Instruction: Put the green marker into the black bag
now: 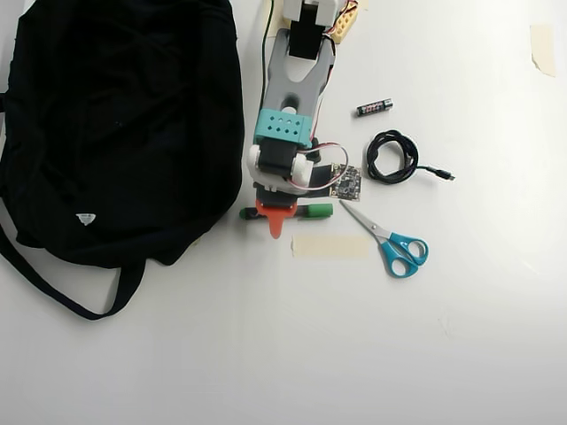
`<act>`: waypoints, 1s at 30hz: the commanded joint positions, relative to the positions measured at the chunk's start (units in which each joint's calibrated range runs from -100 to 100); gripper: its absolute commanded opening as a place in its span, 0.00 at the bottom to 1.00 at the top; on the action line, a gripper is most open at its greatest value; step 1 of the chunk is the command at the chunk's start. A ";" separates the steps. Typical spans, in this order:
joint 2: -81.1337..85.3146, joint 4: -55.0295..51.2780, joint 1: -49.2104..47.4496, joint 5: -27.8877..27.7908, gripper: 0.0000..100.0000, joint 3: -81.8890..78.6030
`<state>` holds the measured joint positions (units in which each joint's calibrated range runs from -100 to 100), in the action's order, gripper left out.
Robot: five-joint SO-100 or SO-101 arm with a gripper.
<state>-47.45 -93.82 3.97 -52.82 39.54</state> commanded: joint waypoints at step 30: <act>-7.16 -0.15 -0.60 -2.13 0.42 11.13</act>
<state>-55.09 -93.90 3.82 -54.73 46.86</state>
